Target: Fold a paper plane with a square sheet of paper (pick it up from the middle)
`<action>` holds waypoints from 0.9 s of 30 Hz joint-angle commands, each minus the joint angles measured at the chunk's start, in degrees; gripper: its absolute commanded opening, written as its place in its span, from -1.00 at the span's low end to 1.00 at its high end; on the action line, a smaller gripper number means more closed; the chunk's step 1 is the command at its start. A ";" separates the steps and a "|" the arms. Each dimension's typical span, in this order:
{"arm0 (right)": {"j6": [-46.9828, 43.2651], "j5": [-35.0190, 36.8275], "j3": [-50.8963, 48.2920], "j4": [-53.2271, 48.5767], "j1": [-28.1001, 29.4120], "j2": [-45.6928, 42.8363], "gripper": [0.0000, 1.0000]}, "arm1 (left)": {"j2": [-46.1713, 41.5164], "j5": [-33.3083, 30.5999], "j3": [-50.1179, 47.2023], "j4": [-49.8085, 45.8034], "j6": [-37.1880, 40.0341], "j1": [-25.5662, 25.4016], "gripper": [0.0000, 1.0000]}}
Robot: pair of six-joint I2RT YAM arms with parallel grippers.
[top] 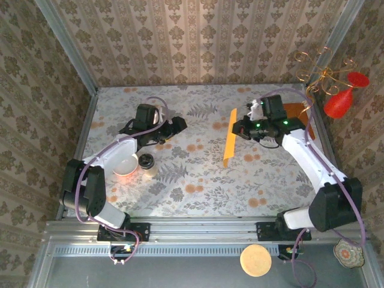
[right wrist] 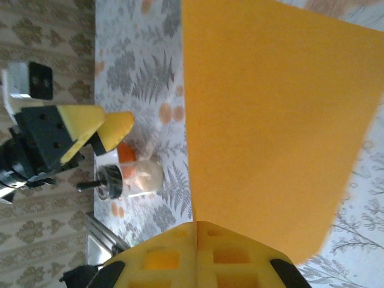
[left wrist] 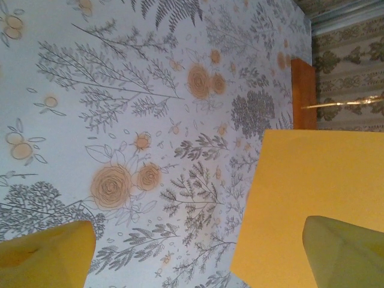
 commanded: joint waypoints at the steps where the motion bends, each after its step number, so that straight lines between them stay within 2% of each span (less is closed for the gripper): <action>1: 5.62 -4.19 -4.39 10.20 3.35 4.18 -1.00 | -0.39 -1.76 0.59 -1.32 1.78 -1.63 0.81; 3: 9.82 -7.42 -8.07 20.49 4.83 5.89 -1.00 | -0.12 -2.18 -0.07 -0.92 1.13 -3.68 0.81; 7: 16.08 -9.30 -15.56 35.43 5.31 8.91 -1.00 | 0.53 -3.76 -1.04 -1.37 0.70 -7.03 0.80; 12: 17.72 -8.84 -24.33 44.02 4.68 11.19 -1.00 | 1.25 -7.06 -2.32 -3.26 1.40 -11.37 0.79; 18: 16.50 -7.84 -30.33 47.79 2.47 13.37 -1.00 | 5.10 -8.62 -2.93 -2.01 0.49 -16.93 0.75; 27: 7.40 -5.71 -30.11 40.71 -0.14 13.65 -1.00 | 12.97 -11.15 1.33 -1.20 -0.43 -23.26 0.54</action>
